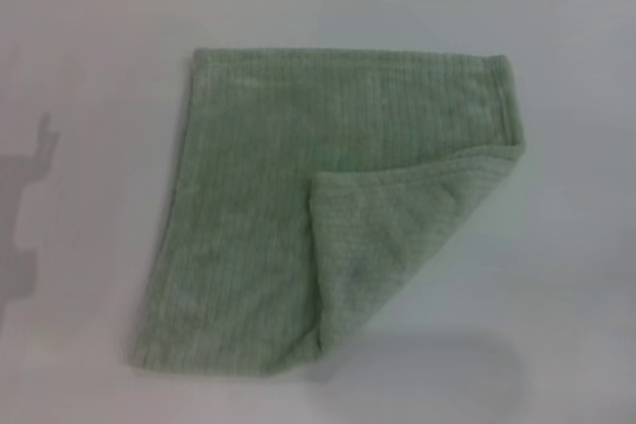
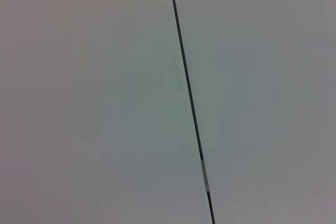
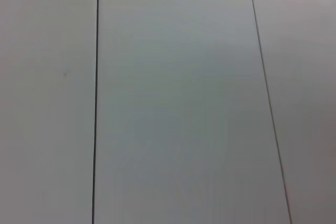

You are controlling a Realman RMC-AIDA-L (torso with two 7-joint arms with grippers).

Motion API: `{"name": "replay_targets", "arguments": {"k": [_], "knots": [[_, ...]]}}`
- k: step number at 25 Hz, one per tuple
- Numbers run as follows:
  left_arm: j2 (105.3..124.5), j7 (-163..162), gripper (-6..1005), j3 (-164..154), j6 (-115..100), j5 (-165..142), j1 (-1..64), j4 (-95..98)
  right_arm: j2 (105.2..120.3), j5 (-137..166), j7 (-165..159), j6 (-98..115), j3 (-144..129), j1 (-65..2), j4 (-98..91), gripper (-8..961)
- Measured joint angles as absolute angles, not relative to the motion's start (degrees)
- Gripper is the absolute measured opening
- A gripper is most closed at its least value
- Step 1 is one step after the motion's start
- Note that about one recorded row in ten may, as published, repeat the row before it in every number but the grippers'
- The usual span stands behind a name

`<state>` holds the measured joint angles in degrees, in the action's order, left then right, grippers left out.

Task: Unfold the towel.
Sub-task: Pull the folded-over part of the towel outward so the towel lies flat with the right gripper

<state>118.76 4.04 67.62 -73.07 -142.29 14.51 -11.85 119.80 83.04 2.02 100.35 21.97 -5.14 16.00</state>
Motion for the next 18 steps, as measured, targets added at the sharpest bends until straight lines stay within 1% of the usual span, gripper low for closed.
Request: {"name": "replay_targets", "arguments": {"k": [18], "knots": [[118.78,4.05,757,67.85,-70.69,-142.29,15.90,-11.67,119.79,83.00,1.92,100.95,22.04,-4.95,16.18,805]]}}
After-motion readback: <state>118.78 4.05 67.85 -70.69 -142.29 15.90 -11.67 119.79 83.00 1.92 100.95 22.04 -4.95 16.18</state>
